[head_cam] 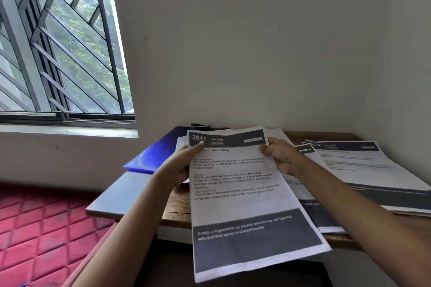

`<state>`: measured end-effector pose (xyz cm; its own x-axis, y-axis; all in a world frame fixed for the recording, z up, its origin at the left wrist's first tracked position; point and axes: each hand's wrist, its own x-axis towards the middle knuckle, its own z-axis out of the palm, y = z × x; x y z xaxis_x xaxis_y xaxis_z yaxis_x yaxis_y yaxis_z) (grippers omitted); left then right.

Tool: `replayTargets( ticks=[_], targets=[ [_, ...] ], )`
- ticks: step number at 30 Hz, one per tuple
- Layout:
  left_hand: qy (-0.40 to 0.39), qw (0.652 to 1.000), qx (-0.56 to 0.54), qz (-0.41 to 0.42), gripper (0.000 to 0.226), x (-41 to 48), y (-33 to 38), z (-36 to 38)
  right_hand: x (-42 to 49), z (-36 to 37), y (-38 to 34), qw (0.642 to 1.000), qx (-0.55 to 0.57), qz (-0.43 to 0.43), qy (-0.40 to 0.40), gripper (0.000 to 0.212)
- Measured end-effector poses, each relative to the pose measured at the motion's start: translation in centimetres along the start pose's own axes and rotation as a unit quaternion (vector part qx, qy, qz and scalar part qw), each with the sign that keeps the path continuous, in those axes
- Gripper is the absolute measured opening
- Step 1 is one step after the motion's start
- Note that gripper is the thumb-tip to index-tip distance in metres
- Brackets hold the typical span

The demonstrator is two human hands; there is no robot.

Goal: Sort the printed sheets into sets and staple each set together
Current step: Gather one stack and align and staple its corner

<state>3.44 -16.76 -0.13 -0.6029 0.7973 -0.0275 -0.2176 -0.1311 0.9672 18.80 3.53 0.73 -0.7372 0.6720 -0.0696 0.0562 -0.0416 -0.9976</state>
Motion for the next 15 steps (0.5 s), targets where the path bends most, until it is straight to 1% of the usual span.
replayTargets(
  ticks=[4,7,11,15],
  targets=[
    [0.021,0.999,-0.026,0.038,0.019,1.0,0.2,0.6,0.2,0.1,1.1,1.000,0.012,-0.005,0.006,0.018],
    [0.010,0.997,-0.042,0.065,0.025,1.4,-0.2,0.6,0.2,0.0,1.8,0.999,0.026,-0.019,0.023,0.021],
    [-0.004,0.996,-0.048,0.076,0.026,1.8,-0.9,0.5,0.4,-0.1,2.7,0.998,0.035,-0.037,0.035,0.020],
    [0.001,0.994,-0.056,0.094,0.026,2.2,-1.3,0.6,0.9,0.0,3.2,0.992,0.013,-0.091,0.089,0.020]
  ],
)
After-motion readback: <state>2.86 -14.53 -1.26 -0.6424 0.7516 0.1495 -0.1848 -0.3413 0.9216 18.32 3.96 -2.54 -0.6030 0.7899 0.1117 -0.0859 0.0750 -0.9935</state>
